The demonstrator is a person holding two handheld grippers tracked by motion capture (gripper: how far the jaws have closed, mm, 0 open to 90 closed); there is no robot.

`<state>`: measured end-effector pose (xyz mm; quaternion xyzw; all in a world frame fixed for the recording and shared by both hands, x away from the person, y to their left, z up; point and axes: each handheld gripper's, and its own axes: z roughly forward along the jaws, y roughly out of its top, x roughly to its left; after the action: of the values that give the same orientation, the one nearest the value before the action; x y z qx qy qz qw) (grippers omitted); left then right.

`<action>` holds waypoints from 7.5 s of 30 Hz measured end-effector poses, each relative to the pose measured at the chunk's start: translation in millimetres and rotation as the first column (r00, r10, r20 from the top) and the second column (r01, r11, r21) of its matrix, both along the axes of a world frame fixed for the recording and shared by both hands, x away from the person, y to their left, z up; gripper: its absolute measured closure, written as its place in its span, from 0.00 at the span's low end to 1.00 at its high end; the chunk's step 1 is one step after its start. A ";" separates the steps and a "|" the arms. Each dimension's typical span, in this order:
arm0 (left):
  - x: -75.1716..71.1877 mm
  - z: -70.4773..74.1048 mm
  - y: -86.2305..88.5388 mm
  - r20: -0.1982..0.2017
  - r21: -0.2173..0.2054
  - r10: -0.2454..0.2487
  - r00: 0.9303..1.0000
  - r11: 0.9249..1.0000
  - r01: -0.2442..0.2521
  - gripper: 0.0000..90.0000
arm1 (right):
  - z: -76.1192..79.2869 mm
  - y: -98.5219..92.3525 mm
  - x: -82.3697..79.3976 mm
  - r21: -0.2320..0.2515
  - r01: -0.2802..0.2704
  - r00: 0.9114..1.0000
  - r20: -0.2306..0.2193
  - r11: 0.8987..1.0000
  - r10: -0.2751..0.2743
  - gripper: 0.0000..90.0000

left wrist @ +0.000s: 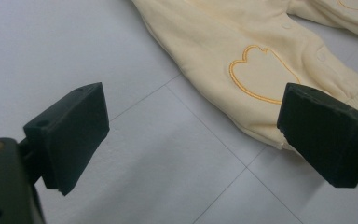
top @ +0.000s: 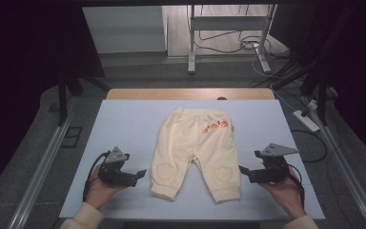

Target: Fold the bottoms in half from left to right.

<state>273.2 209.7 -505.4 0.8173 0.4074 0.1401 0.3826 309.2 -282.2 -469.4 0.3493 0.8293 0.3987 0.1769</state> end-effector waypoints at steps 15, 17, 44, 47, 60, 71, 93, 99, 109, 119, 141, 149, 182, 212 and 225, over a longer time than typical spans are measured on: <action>0.6 -0.4 0.5 0.002 0.003 -0.001 1.000 1.000 0.001 0.10 | -0.5 0.0 -2.5 0.000 0.017 1.000 0.025 1.000 -0.017 0.16; 0.6 -0.3 0.5 0.002 0.003 -0.002 1.000 1.000 0.002 0.10 | -1.6 0.0 -1.8 0.003 0.014 1.000 0.012 1.000 -0.014 0.16; -0.6 1.4 0.1 0.018 0.008 -0.003 1.000 1.000 0.003 0.10 | -2.8 33.7 0.9 -0.010 -0.079 0.997 -0.005 0.997 0.079 0.17; 0.0 1.1 0.0 0.016 0.010 -0.004 1.000 1.000 0.004 0.10 | -3.2 40.9 2.9 -0.010 -0.090 0.996 -0.009 0.996 0.090 0.17; 0.9 0.2 -2.0 0.013 0.024 -0.013 1.000 1.000 0.012 0.10 | -2.8 69.8 4.7 0.017 -0.158 0.987 -0.019 0.987 0.158 0.17; 1.2 0.4 -2.0 0.013 0.027 -0.009 1.000 1.000 0.009 0.10 | -2.5 92.7 4.4 0.023 -0.202 0.979 -0.021 0.979 0.203 0.17; 2.2 -0.1 -2.9 0.016 0.030 -0.007 1.000 1.000 0.006 0.10 | -1.6 132.7 0.7 0.012 -0.275 0.961 -0.028 0.961 0.275 0.17; 2.0 0.4 -2.8 0.016 0.018 -0.010 1.000 1.000 0.010 0.10 | -2.4 146.2 -0.5 0.013 -0.303 0.952 -0.035 0.953 0.303 0.17; 3.8 -0.4 -2.0 0.013 0.018 -0.009 1.000 1.000 0.009 0.10 | -6.3 165.0 -2.8 0.008 -0.347 0.936 -0.060 0.938 0.347 0.18; 6.2 -0.2 -3.9 0.009 0.005 -0.012 1.000 1.000 0.012 0.10 | -10.0 185.7 -5.4 0.013 -0.390 0.917 -0.081 0.921 0.390 0.18; 8.4 -0.6 -3.1 0.016 0.007 -0.001 1.000 1.000 0.001 0.10 | -32.7 241.9 -18.7 -0.036 -0.511 0.854 -0.137 0.859 0.502 0.18; 9.1 -0.4 -2.2 0.016 0.003 0.005 1.000 1.000 -0.005 0.10 | -44.4 258.7 -25.6 -0.072 -0.546 0.833 -0.152 0.835 0.531 0.18; 9.9 1.5 -0.5 0.025 0.006 0.007 1.000 1.000 -0.007 0.10 | -51.2 260.3 -22.1 -0.190 -0.506 0.862 -0.146 0.841 0.485 0.85; 84.5 14.8 -32.9 0.000 0.027 -0.037 0.999 0.999 0.037 0.14 | -40.2 253.1 -26.6 -0.107 -0.537 0.842 -0.131 0.837 0.524 0.87; 113.9 9.7 -38.5 -0.023 0.021 -0.034 0.999 0.999 0.035 0.16 | -40.1 252.9 -28.4 -0.098 -0.534 0.843 -0.132 0.840 0.521 0.87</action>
<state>387.1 171.2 -495.7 0.8297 0.3961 0.1286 0.3716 280.8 -29.3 -509.5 0.1146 0.9254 0.3588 0.0410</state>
